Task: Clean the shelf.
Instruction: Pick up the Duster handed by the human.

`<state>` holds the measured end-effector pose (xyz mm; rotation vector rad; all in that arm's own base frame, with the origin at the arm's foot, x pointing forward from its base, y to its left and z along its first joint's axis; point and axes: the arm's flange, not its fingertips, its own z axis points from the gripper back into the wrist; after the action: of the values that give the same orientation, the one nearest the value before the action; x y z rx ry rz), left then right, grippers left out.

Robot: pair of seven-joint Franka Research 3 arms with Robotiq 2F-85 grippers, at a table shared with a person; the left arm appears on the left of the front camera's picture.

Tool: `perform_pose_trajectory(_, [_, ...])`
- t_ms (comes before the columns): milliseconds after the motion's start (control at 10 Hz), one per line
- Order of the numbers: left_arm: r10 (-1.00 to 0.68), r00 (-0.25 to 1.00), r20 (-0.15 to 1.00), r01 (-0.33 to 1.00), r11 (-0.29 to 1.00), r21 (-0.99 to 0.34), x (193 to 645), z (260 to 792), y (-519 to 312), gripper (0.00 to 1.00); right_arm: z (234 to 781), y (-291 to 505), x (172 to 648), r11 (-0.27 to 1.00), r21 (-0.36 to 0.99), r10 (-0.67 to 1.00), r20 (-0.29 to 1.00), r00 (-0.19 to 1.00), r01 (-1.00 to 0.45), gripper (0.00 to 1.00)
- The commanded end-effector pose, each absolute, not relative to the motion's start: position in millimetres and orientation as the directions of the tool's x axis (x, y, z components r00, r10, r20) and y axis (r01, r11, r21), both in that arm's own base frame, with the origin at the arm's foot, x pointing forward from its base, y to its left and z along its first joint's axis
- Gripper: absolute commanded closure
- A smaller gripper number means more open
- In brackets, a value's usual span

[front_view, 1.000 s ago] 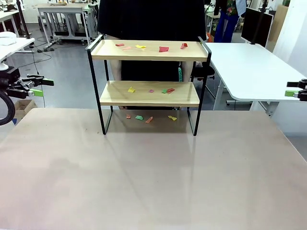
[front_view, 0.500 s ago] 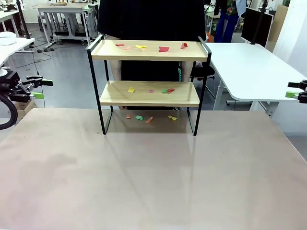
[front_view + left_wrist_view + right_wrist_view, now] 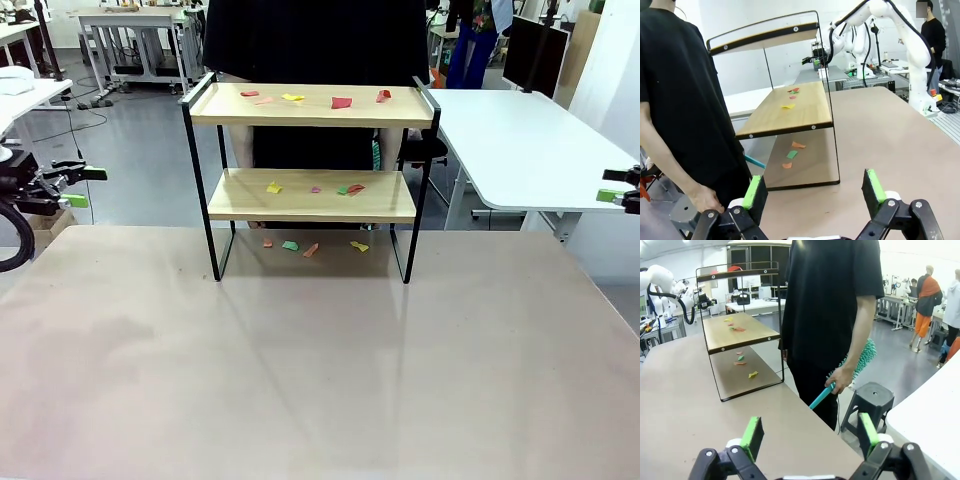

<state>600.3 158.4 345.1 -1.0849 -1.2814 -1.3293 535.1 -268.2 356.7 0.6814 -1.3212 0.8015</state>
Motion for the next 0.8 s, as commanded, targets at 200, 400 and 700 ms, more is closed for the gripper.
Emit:
perform_pose_trajectory(200, [0.034,-0.151,0.988,0.989,0.007,0.151,601.6,357.2,160.2,0.00,365.5,-265.2,535.8,0.590,-0.062,0.119,0.993,0.011,-0.805,0.00])
perform_pose_trajectory(400, [0.055,-0.140,0.989,0.990,0.015,0.139,600.7,360.7,159.4,0.00,367.9,-266.5,536.0,0.600,-0.059,0.116,0.993,0.014,-0.798,0.00])
perform_pose_trajectory(700, [0.018,-0.155,0.988,0.988,0.007,0.155,597.8,352.8,158.6,0.00,362.6,-269.0,534.9,0.570,-0.024,0.118,0.992,0.053,-0.821,0.00])
